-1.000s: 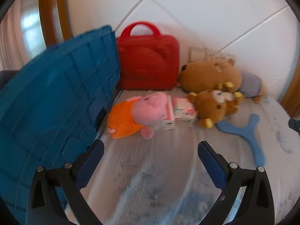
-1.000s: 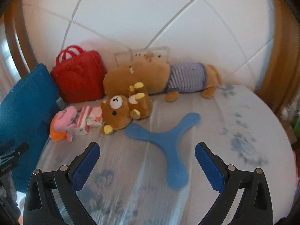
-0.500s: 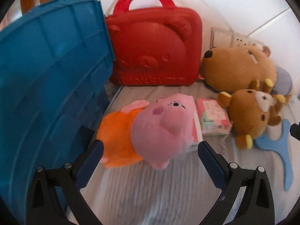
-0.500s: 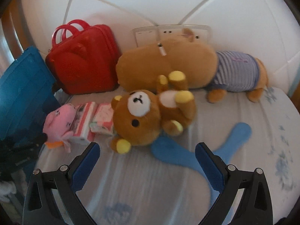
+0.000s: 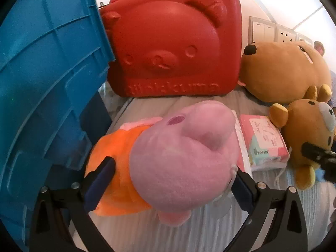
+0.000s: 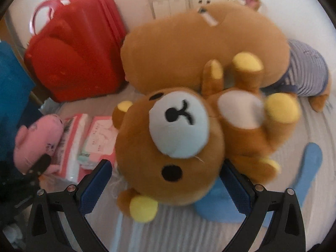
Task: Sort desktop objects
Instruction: 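Reach the left tool to the pink pig plush while the right tool reaches the brown bear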
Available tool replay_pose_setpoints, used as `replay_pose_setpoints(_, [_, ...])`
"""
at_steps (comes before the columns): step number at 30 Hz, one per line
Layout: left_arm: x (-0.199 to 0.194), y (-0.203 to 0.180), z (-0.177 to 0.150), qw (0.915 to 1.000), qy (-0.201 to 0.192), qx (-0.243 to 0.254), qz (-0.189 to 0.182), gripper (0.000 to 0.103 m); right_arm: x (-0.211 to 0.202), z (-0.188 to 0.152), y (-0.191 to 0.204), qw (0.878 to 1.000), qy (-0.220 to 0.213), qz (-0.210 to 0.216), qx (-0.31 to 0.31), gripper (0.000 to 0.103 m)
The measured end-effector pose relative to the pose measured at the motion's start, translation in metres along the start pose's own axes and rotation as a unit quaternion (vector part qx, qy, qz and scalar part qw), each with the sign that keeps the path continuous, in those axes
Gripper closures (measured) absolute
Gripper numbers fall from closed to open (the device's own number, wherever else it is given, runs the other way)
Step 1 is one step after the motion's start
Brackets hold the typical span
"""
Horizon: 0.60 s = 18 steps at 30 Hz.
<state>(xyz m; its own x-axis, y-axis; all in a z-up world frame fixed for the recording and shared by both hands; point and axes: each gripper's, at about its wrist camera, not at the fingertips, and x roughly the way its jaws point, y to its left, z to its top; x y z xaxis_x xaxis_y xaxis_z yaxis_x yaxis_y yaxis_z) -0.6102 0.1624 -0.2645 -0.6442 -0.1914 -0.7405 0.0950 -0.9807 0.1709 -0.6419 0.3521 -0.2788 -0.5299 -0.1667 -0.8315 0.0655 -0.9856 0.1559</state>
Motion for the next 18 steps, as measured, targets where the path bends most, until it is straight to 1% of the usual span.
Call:
replay_pose_setpoints(1, [0.002,-0.001,0.002,1.0000,-0.003,0.002,0.003,0.001,0.004,0.001,0.002,1.000,-0.001,-0.010,-0.002,0.000])
replay_pose_setpoints(3, [0.006,-0.003,0.005,1.0000,-0.007,0.003,0.005,0.001,0.008,0.002,0.003,1.000,-0.018,-0.021,-0.003,0.000])
replay_pose_setpoints(5, [0.010,-0.004,0.008,0.9999,-0.011,0.004,0.009,0.001,0.013,0.004,0.001,0.999,-0.022,-0.029,0.002,0.000])
replay_pose_setpoints(8, [0.014,-0.005,0.013,0.9998,-0.017,0.001,0.013,0.001,0.021,0.004,0.005,0.998,-0.033,-0.054,-0.014,0.000])
replay_pose_setpoints(9, [0.014,-0.004,0.014,0.9998,-0.019,0.001,0.010,0.006,0.024,0.003,0.007,0.997,-0.038,-0.064,-0.023,0.000])
replay_pose_setpoints(10, [0.013,-0.003,0.015,0.9998,-0.020,0.000,0.008,0.013,0.025,0.002,0.009,0.996,-0.041,-0.070,-0.031,0.000])
replay_pose_setpoints(11, [0.009,-0.003,0.016,0.9998,-0.021,0.000,0.005,0.016,0.024,0.000,0.009,0.996,-0.041,-0.070,-0.038,0.001])
replay_pose_setpoints(12, [0.006,-0.002,0.016,0.9998,-0.022,-0.002,0.001,0.020,0.022,-0.001,0.009,0.996,-0.042,-0.069,-0.043,0.005])
replay_pose_setpoints(15, [-0.013,0.004,0.011,0.9996,-0.021,-0.016,-0.009,0.023,0.010,-0.005,0.003,0.997,-0.037,-0.050,-0.045,0.009])
replay_pose_setpoints(18, [-0.032,0.011,0.006,0.9991,-0.021,-0.031,-0.019,0.026,-0.010,-0.013,0.000,0.997,-0.040,-0.034,-0.047,0.010])
